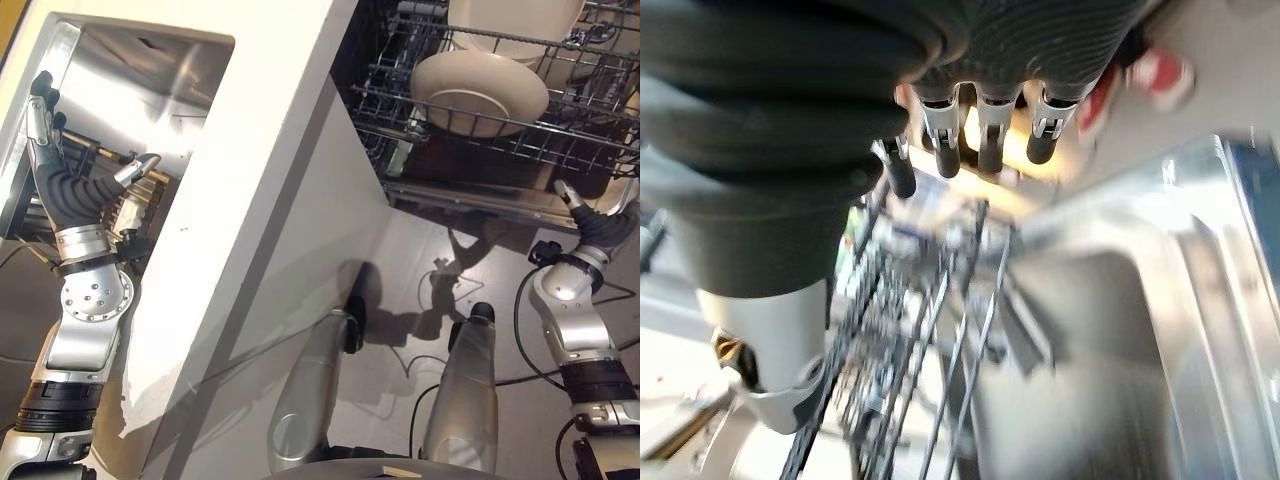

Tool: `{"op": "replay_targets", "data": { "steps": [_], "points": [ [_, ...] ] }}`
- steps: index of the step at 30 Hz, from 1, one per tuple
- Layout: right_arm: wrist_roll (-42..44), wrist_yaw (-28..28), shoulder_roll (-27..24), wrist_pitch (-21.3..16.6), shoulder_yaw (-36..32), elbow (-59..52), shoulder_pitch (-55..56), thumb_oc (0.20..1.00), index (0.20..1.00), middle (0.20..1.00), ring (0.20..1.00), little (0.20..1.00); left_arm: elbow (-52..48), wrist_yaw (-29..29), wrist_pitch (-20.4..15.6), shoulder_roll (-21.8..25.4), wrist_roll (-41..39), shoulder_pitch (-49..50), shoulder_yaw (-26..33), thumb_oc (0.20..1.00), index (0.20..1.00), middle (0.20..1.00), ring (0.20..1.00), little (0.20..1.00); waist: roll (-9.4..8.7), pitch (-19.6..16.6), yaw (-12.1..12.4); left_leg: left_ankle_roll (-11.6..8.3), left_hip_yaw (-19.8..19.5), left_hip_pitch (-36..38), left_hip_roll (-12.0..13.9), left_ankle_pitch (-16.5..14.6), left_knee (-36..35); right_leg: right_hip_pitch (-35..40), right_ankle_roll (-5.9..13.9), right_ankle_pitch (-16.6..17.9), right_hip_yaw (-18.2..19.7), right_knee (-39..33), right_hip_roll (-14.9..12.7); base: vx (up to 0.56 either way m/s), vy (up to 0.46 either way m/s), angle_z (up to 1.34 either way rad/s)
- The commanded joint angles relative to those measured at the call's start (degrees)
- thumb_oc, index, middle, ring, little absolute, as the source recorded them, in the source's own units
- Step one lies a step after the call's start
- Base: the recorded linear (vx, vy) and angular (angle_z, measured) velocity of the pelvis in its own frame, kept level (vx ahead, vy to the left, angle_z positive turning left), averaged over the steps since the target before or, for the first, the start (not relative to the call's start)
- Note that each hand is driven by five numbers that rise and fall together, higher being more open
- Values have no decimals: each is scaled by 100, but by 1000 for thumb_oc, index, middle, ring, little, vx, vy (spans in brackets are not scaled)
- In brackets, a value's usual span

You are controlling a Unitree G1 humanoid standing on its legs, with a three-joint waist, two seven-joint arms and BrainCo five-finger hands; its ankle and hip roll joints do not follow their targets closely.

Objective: Pick up plates and place into dishwasher.

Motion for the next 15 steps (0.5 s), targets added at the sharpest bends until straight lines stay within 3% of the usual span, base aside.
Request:
{"op": "replay_targets", "data": {
  "steps": [1, 4, 8, 13, 15],
  "points": [
    [-513, -847, -76, -206, -357, -744, 68, 1000, 1000, 1000, 1000, 1000, -231, 215, -288, -663, -12, -8, -177, 1000, 1000, 1000, 1000, 1000, -40, -14, -365, 16, -118, 146, 120, 442, -676, 161, -513, 531, 46, -374, 372, 4, 44, -2],
    [-619, -1382, -40, -345, -539, -948, 210, 1000, 1000, 1000, 1000, 1000, -262, 245, -350, -730, -22, 72, -165, 1000, 1000, 1000, 1000, 1000, -6, 0, -416, 10, -91, 197, 115, 433, -716, 213, -494, 560, 88, -472, 346, 3, 81, -9],
    [-406, -1236, -153, -432, -633, -892, 116, 1000, 1000, 1000, 1000, 1000, -237, 204, -402, -714, -118, 80, -186, 1000, 1000, 1000, 1000, 1000, 44, 10, -420, -5, -61, 202, 99, 415, -688, 216, -476, 578, 120, -491, 324, 8, 43, -8],
    [63, -7, -553, -749, -391, -402, -734, 1000, 1000, 1000, 1000, 1000, -175, 84, -327, -586, -208, -104, -290, 1000, 1000, 1000, 1000, 1000, 76, 0, -278, -25, -60, 116, 17, 365, -548, 171, -489, 618, 69, -477, 232, -4, -32, -4],
    [225, 202, -695, -915, -252, -101, -1067, 1000, 1000, 1000, 1000, 1000, -132, 87, -268, -543, -202, -224, -328, 1000, 1000, 1000, 1000, 1000, 84, 13, -238, -27, -73, 82, 6, 364, -521, 139, -500, 630, 38, -450, 216, -7, -71, 0]
  ]
}}
